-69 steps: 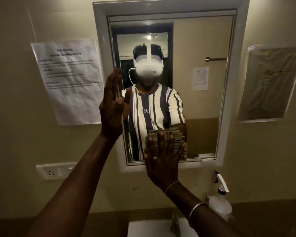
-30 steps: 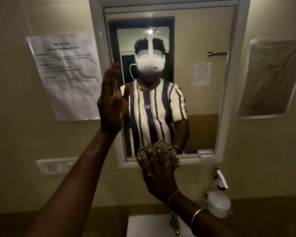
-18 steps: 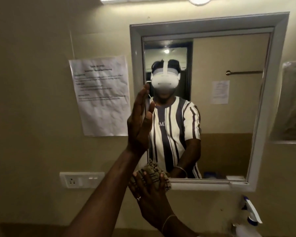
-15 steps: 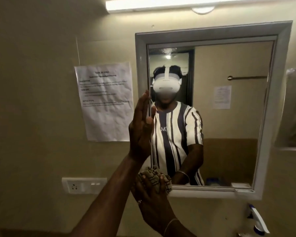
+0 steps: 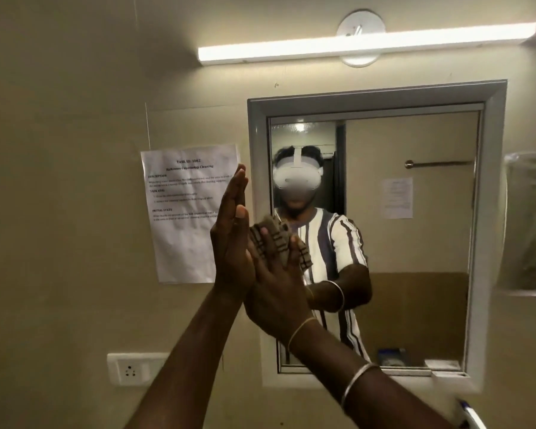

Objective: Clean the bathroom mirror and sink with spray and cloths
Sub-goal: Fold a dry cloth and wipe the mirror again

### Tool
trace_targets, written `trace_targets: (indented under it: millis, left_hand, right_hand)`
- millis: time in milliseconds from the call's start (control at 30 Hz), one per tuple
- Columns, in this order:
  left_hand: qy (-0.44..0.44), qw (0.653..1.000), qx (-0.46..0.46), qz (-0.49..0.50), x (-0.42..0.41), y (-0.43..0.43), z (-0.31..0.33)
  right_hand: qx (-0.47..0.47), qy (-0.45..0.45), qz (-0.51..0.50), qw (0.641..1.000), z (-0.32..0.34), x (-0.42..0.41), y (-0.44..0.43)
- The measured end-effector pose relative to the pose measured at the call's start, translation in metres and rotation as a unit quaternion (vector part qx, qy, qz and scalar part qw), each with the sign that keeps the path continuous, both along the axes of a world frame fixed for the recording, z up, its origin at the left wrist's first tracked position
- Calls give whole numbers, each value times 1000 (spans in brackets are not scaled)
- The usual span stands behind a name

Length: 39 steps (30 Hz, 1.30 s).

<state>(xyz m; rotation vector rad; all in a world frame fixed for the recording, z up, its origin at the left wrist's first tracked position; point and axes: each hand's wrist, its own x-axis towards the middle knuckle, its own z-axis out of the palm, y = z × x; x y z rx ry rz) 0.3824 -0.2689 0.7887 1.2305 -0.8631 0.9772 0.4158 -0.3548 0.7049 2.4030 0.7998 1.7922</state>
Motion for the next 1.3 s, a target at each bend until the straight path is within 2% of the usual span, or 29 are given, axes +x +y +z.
trace_targets:
  millis: [167,300,567,833,1000,1300]
  left_hand:
    - [-63,997,-19,35,7,4,11]
    - [-73,993,-73,63,5,-4,15]
    - [-116,984,-77,107,6,-16,42]
    - [-112,981,-88,130,16,-21,57]
    - [-154,977,-34,145,11,-31,55]
    - [-146,975,-8,170,13,-48,55]
  right_hand:
    - [-3,-25,2,1000,65,0,0]
    - [-11,-43,-15,999,106,2,2]
    - [-12,-79,-13,997,182,10,1]
    - [-48,-120,-21,991,212,10,-12]
    - [-111,-139,-3,984,222,8,-32]
    - [-140,-143,6,980,231,9,-65]
